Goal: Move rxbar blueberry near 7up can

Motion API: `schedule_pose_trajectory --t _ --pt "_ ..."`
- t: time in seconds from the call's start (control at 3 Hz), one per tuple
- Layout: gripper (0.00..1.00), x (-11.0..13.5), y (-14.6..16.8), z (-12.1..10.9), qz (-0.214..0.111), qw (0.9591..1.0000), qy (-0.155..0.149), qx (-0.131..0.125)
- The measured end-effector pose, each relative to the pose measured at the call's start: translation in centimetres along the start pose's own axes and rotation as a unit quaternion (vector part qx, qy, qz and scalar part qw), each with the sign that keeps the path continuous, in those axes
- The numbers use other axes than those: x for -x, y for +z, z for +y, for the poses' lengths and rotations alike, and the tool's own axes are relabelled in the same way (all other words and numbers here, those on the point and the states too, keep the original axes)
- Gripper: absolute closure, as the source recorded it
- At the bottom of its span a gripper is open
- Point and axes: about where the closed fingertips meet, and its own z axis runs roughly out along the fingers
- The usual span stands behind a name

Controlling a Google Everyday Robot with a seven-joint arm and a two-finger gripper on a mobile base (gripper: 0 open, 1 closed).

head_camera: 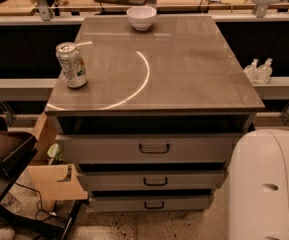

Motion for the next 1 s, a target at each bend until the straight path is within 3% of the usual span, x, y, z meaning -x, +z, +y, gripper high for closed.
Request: schedule_pose_trajectory --t 0.33,0.67,1.0 --pt "1.0 0.0 0.0 0.0 0.0 1.0 0.0 0.0" --pt "1.0 -0.5 0.6 0.5 0.023 0.9997 -0.011 0.0" --pt "1.0 -1.4 -0.3 1.3 0.078 0.9965 -0.027 -0.013"
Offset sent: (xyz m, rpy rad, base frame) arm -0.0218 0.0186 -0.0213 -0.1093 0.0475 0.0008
